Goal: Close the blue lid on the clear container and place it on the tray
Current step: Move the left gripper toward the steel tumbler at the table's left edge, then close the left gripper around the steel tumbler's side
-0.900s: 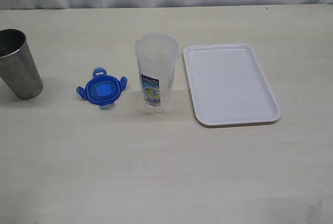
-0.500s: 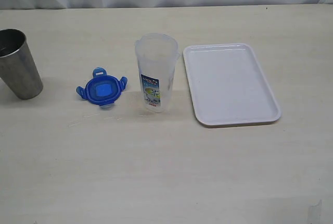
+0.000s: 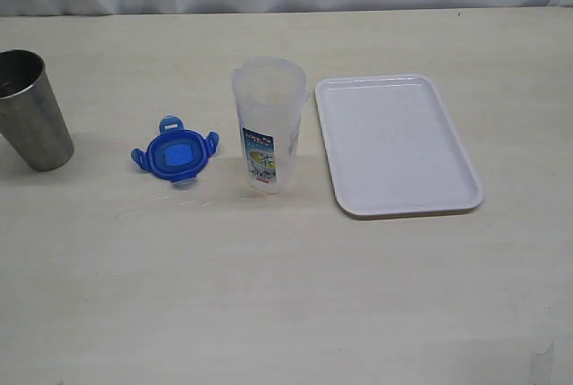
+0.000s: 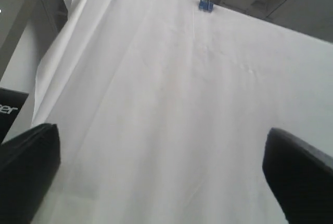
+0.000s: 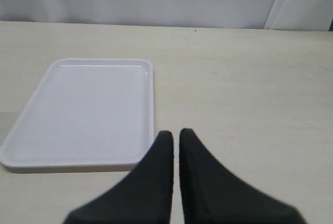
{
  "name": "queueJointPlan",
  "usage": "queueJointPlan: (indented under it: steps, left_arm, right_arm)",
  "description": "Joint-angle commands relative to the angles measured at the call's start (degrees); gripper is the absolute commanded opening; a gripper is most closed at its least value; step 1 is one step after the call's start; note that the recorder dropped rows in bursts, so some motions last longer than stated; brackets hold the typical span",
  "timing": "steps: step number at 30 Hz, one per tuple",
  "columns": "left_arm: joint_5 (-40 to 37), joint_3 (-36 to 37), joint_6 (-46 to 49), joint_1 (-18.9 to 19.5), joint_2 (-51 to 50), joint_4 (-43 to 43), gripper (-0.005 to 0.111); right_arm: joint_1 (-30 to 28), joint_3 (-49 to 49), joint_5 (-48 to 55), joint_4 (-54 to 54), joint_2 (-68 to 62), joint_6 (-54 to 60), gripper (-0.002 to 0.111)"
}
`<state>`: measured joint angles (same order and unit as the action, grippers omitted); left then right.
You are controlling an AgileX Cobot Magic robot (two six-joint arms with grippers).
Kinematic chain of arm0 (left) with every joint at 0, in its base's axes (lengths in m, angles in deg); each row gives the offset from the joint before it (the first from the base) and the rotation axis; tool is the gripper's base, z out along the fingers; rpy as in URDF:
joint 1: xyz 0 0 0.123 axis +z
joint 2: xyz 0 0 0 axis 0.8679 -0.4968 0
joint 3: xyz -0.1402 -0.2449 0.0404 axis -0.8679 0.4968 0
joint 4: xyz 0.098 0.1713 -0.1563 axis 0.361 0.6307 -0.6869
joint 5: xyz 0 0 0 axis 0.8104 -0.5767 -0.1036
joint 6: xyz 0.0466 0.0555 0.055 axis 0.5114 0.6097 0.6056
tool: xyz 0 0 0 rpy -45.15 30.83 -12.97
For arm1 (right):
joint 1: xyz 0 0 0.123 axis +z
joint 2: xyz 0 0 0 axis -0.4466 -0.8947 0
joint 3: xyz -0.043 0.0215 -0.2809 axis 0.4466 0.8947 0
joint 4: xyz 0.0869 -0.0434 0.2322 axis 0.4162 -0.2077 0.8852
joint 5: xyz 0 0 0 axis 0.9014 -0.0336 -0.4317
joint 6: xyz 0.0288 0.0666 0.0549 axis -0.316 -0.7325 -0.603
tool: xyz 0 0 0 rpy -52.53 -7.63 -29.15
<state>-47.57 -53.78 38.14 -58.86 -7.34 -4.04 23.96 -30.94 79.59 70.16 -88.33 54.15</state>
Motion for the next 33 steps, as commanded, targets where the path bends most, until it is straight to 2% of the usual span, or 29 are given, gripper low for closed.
queueJointPlan:
  steps: [1,8,12,22,28,33]
  left_arm:
    - [0.4,-0.6,-0.4,-0.1,-9.7,1.4,0.105]
    - [4.3,-0.6,0.4,-0.1,-27.8,5.9,0.105]
    - [6.8,-0.6,5.1,-0.1,-37.9,6.4,0.105]
    - [23.5,-0.6,13.9,-0.1,-62.9,3.1,0.105]
    - [33.1,-0.6,15.9,-0.1,-74.6,1.1,0.105]
    - [36.3,-1.0,16.4,-0.1,-82.6,0.6,0.105]
  right_arm:
    - [0.0,0.2,-0.9,0.1,0.3,-0.1,0.004]
    - [0.0,0.2,-0.9,0.1,0.3,-0.1,0.004]
    - [0.0,0.2,-0.9,0.1,0.3,-0.1,0.004]
    - [0.0,0.2,-0.9,0.1,0.3,-0.1,0.004]
    - [0.0,0.2,-0.9,0.1,0.3,-0.1,0.004]
    - [0.0,0.2,-0.9,0.1,0.3,-0.1,0.004]
